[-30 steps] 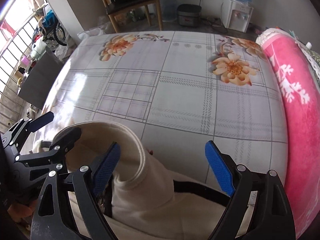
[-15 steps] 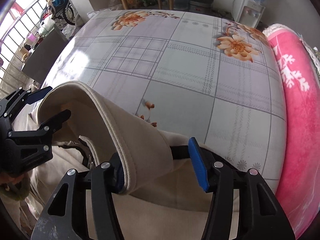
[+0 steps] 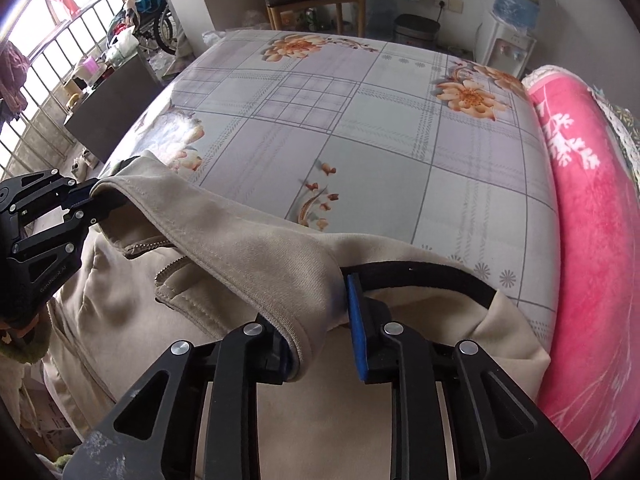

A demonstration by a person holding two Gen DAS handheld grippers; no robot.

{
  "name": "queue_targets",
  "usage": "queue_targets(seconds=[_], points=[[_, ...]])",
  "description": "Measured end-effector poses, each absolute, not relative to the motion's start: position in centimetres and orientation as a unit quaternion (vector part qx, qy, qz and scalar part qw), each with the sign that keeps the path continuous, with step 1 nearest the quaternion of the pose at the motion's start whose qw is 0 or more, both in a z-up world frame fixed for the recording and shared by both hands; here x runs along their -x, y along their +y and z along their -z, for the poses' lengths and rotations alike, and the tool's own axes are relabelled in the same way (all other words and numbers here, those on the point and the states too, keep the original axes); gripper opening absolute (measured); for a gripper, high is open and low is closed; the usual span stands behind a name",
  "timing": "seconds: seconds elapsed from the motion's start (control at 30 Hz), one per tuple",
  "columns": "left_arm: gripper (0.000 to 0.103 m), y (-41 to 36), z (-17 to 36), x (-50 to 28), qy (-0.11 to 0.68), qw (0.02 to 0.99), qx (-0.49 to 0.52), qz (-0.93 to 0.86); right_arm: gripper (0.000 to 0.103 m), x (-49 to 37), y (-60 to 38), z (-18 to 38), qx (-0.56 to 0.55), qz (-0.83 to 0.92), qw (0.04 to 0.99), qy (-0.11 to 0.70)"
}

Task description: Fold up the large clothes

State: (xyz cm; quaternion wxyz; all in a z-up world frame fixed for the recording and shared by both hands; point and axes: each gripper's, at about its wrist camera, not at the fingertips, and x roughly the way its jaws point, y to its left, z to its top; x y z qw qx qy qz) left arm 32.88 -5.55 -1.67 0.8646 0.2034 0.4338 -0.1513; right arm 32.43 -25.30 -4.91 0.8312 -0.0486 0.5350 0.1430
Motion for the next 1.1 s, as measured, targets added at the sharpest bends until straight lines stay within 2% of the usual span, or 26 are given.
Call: queue_targets(seconds=[0.1, 0.17, 0.23, 0.33, 0.5, 0.53, 0.63, 0.77, 0.83, 1.1], points=[[0.008, -5.8, 1.8, -31.0, 0.422, 0.866, -0.220, 0.154, 0.022, -31.2, -25.5, 5.1, 0.053, -0.147, 0.837, 0.525], [0.008, -6.0, 2.5, -29.8, 0.422, 0.863, -0.233, 0.154, 0.031, -29.9, -25.3, 5.4, 0.067, -0.152, 0.840, 0.517], [0.008, -6.1, 3.6, -29.0, 0.428, 0.857, -0.242, 0.155, 0.036, -29.0, -25.3, 5.7, 0.081, -0.159, 0.840, 0.513], [0.009, -6.0, 4.8, -28.2, 0.427, 0.856, -0.249, 0.154, 0.050, -27.2, -25.7, 4.2, 0.080, -0.183, 0.849, 0.490], [0.009, -5.9, 5.2, -28.0, 0.422, 0.859, -0.244, 0.155, 0.052, -25.8, -27.8, -1.0, -0.013, -0.265, 0.869, 0.417], [0.009, -5.8, 5.2, -28.0, 0.420, 0.860, -0.244, 0.157, 0.052, -26.4, -28.0, -1.3, -0.036, -0.269, 0.868, 0.416], [0.011, -5.5, 5.0, -27.9, 0.422, 0.861, -0.235, 0.161, 0.034, -28.8, -27.1, -0.3, -0.076, -0.272, 0.856, 0.433], [0.018, -4.1, 4.1, -27.8, 0.439, 0.860, -0.189, 0.178, 0.021, -31.5, -24.5, 4.6, -0.098, -0.271, 0.821, 0.492], [0.023, -2.7, 3.3, -27.6, 0.451, 0.859, -0.156, 0.187, 0.020, -31.4, -24.0, 7.0, -0.109, -0.267, 0.805, 0.518], [0.023, 1.5, -0.8, -27.1, 0.435, 0.870, -0.015, 0.231, 0.020, -29.1, -23.3, 8.9, -0.126, -0.276, 0.793, 0.528]])
